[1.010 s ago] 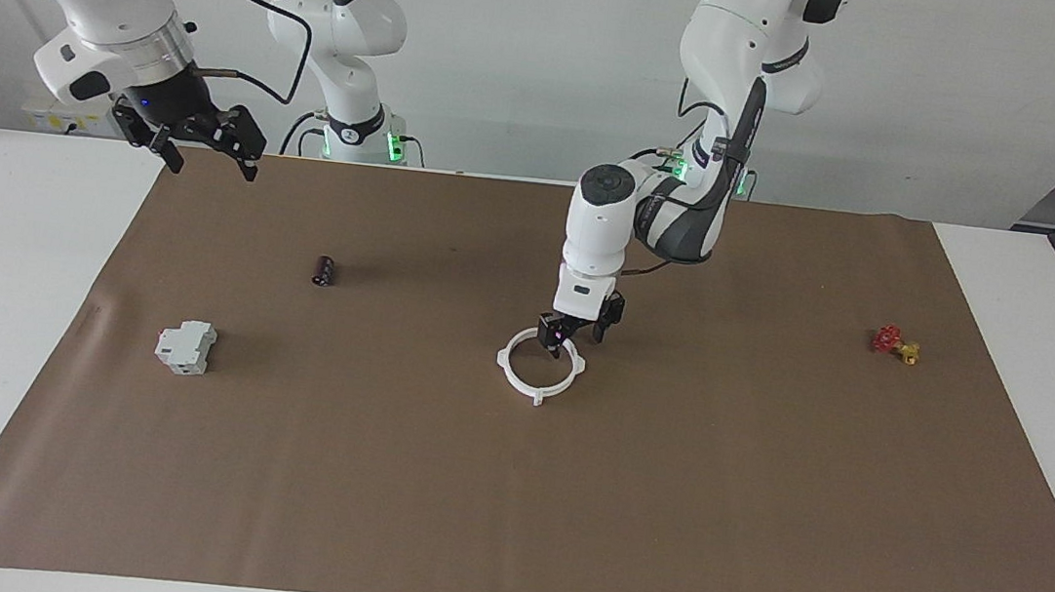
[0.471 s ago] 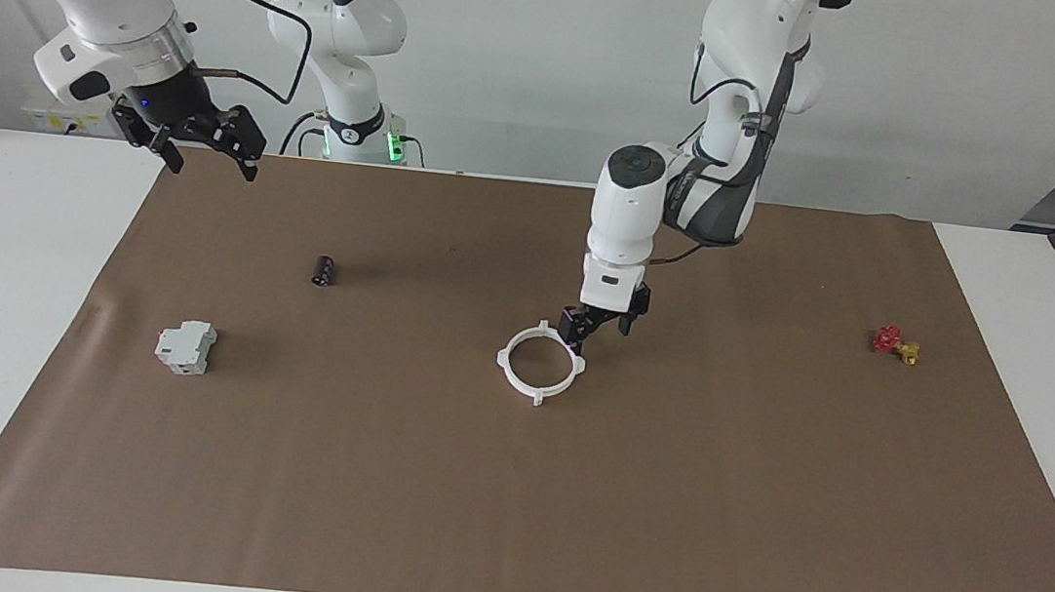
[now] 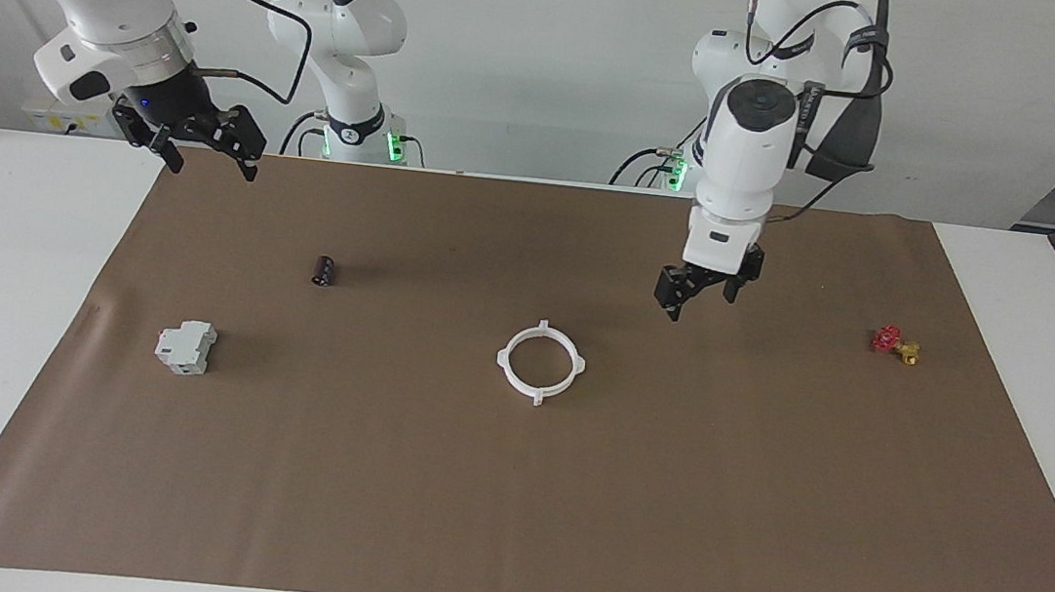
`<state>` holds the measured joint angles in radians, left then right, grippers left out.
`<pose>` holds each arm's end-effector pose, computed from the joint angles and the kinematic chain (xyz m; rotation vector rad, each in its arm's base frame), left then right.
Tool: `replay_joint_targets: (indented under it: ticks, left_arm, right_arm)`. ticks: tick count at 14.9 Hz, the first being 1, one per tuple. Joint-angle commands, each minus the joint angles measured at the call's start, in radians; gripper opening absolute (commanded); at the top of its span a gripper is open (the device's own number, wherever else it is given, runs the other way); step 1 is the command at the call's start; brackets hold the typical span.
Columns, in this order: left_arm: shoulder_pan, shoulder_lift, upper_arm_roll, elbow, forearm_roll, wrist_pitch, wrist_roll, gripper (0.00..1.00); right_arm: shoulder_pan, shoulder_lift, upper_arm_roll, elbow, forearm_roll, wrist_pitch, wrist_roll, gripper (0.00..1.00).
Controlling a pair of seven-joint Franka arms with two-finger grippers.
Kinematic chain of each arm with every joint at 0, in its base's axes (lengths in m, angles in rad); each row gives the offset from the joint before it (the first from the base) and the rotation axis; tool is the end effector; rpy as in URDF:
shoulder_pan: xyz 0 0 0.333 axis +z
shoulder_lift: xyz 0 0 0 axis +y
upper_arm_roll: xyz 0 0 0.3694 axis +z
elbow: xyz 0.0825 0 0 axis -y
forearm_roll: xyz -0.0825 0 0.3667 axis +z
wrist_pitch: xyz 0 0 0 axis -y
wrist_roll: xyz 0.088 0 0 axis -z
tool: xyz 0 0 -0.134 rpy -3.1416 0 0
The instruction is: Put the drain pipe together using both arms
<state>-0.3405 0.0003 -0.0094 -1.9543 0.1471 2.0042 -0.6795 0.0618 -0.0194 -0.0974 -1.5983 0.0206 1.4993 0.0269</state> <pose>0.5194 -0.1763 0.5129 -3.0160 -0.4113 -0.1670 0.5195 -0.0162 0.6429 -3.1148 0.0962 0.1241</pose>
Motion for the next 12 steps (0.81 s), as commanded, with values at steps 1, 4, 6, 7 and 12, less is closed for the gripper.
replay_joint_targets:
  ticks: [1,4,6,7,12]
  left_arm:
    - [0.115,-0.063,-0.009,-0.003,0.003,-0.059,0.186,1.00]
    - [0.211,-0.094,-0.007,-0.003,-0.009,-0.087,0.357,1.00]
    - [0.280,-0.097,-0.006,-0.002,-0.035,-0.085,0.495,1.00]
    - [0.308,-0.100,-0.006,0.000,-0.041,-0.085,0.577,1.00]
    - [0.388,-0.100,-0.003,0.044,-0.084,-0.128,0.667,1.00]
  right_arm:
    - [-0.013,-0.010,0.004,-0.005,0.019,0.006,-0.018,1.00]
    - [-0.013,-0.010,0.004,-0.005,0.019,0.006,-0.018,1.00]
    - [-0.013,-0.010,0.004,-0.005,0.019,0.006,-0.018,1.00]
    - [-0.013,-0.010,0.004,-0.005,0.019,0.006,-0.018,1.00]
    - [-0.013,-0.010,0.004,-0.005,0.019,0.006,-0.018,1.00]
